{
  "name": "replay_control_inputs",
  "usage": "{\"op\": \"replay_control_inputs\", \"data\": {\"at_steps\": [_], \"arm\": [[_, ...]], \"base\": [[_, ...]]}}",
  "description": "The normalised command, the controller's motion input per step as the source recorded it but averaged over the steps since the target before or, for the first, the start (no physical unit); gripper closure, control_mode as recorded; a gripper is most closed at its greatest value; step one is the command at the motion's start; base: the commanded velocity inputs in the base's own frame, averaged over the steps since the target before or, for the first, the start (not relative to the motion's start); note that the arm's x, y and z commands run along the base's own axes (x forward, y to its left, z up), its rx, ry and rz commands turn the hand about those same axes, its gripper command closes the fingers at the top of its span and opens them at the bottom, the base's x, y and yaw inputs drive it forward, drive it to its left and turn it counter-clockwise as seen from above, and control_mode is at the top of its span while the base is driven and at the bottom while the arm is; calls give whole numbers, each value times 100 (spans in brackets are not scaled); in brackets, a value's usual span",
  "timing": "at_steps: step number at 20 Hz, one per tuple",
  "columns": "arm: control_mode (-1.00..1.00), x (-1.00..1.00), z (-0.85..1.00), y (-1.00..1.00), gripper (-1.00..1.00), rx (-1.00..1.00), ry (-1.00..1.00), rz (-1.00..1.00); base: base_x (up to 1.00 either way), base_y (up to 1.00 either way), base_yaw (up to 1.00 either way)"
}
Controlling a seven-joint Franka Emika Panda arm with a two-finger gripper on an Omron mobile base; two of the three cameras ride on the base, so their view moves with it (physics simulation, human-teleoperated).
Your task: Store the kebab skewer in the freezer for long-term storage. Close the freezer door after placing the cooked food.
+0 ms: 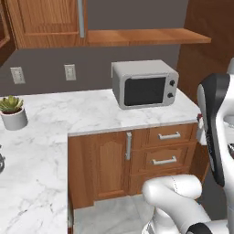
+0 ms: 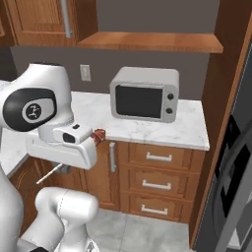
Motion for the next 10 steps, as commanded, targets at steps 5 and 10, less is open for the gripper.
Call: {"op": "replay_control_inputs", "data": {"at_steps": [5, 10], "arm": [[100, 0, 0, 0, 100, 0, 0, 0], [100, 0, 0, 0, 100, 0, 0, 0]], "base": [[-100, 0, -7], [-72, -25, -24]]}}
